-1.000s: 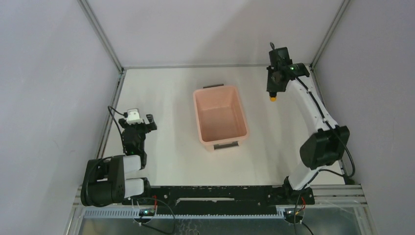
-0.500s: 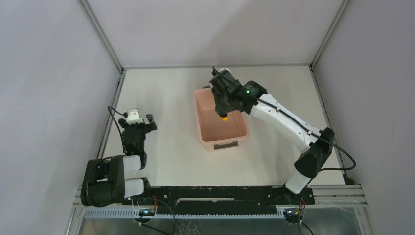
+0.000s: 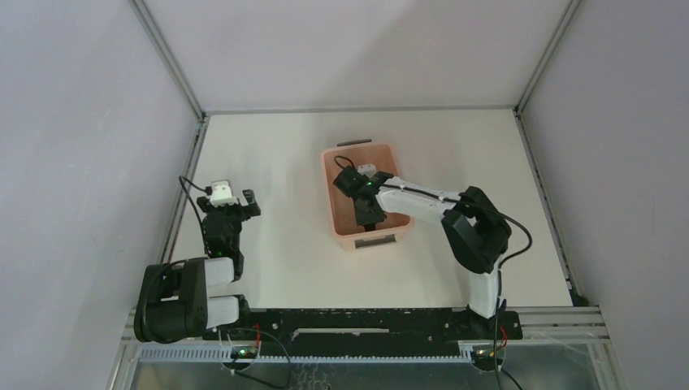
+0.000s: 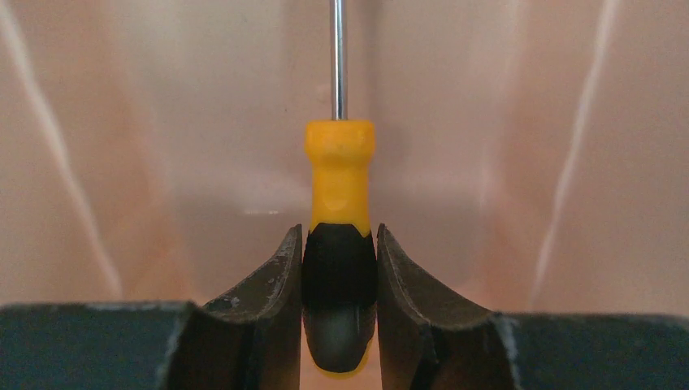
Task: Put the screwdriver in the bin
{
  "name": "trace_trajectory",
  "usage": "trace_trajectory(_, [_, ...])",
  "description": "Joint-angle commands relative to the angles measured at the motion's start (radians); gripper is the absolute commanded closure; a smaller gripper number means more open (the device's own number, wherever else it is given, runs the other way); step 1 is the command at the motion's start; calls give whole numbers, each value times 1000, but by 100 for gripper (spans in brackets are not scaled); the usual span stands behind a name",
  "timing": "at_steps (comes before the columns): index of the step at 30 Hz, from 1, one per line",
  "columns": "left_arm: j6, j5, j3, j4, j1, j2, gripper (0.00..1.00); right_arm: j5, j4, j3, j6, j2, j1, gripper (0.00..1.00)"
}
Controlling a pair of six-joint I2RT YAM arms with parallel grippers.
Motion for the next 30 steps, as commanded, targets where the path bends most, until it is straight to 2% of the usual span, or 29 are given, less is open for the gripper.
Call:
trace_trajectory(1, [11, -9, 40, 27, -6, -11, 0, 32, 111, 4, 60, 61, 8, 95])
trace_trajectory(3, [11, -9, 41, 27, -6, -11, 0, 20, 121, 2, 73, 101, 8, 92])
trace_trajectory(6, [11, -9, 41, 27, -6, -10, 0, 17, 122, 2, 88, 136, 8, 82])
trace_trajectory(13, [11, -9, 41, 26, -6, -11, 0, 47, 95, 4, 76, 80, 9, 40])
trace_trajectory(19, [11, -9, 39, 27, -6, -11, 0, 119, 17, 69, 13, -75, 12, 29])
trace_trajectory(20, [11, -9, 40, 27, -6, -11, 0, 133, 7, 89, -11, -104, 15, 25])
trace_trajectory(22, [11, -8, 40, 27, -6, -12, 0, 157, -6, 112, -49, -162, 17, 2])
trace_trajectory(26, [11, -9, 39, 27, -6, -11, 0, 217, -11, 101, -97, -290, 7, 0])
trace_trajectory(30, [11, -9, 39, 27, -5, -11, 0, 211, -22, 32, -132, -429, -77, 0])
